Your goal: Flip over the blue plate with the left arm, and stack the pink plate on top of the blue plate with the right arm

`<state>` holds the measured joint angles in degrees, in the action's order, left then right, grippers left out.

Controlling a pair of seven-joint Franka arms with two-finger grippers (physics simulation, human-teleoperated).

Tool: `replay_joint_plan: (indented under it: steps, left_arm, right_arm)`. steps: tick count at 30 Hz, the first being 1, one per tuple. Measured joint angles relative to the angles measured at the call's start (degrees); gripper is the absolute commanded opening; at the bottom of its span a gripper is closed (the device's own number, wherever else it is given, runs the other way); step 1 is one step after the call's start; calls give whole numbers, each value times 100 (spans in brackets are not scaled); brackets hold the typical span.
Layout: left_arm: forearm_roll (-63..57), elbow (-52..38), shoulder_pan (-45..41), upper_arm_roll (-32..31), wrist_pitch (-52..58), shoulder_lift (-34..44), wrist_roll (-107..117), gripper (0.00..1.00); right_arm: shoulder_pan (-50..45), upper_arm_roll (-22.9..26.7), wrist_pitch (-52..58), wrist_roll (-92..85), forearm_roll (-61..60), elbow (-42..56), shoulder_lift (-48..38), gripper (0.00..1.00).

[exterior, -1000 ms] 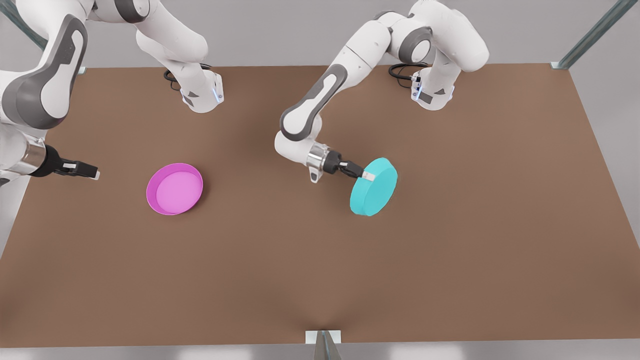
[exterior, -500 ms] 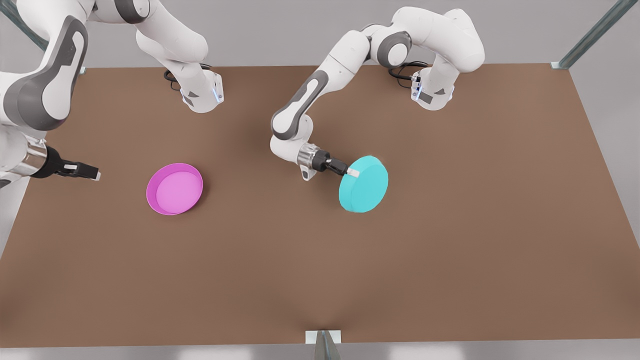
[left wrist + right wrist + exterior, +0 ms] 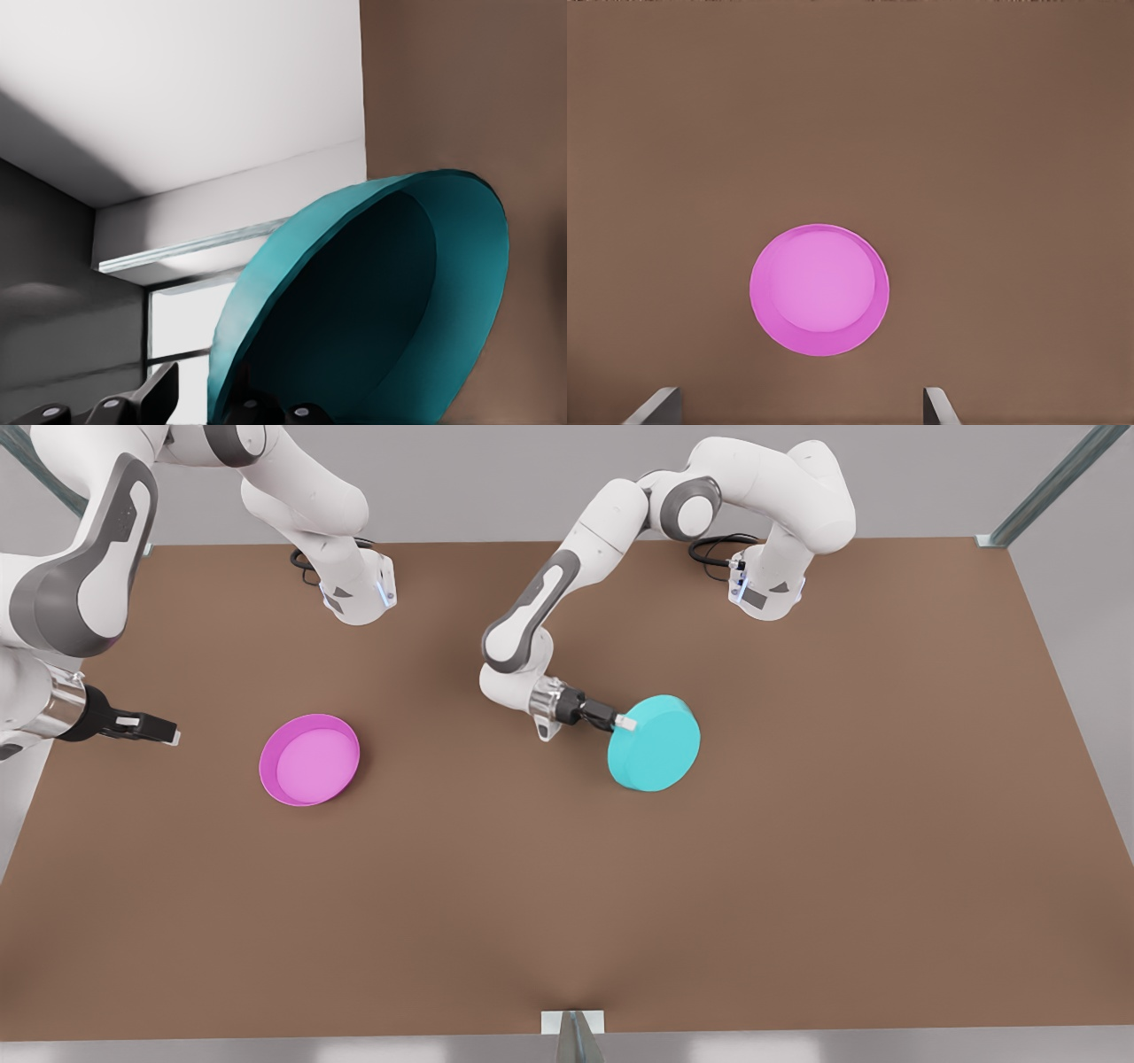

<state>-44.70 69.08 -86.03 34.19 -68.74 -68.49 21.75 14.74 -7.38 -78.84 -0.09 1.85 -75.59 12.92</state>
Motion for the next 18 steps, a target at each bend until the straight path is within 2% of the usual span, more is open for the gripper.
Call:
replay_joint_plan:
  steps: [6, 7, 12, 14, 18]
  left_arm:
    - [453, -162, -49, 165, -302, 2, 1155, 100]
    - [723, -200, -101, 384, -526, 3, 1635, 100]
    - [1720, -276, -111, 440, -970, 10, 3011, 100]
    - [2197, -386, -179, 757, -1342, 21, 3664, 100]
    - [2976, -438, -210, 817, -1563, 28, 4129, 100]
  right_arm:
    - [3, -9, -9, 0, 0, 8, 0, 100]
    - [3, -9, -17, 0, 0, 9, 0, 100]
    - [3, -9, -18, 0, 0, 9, 0, 100]
    - [3, -9, -18, 3, 0, 9, 0, 100]
    - [3, -9, -18, 0, 0, 9, 0, 100]
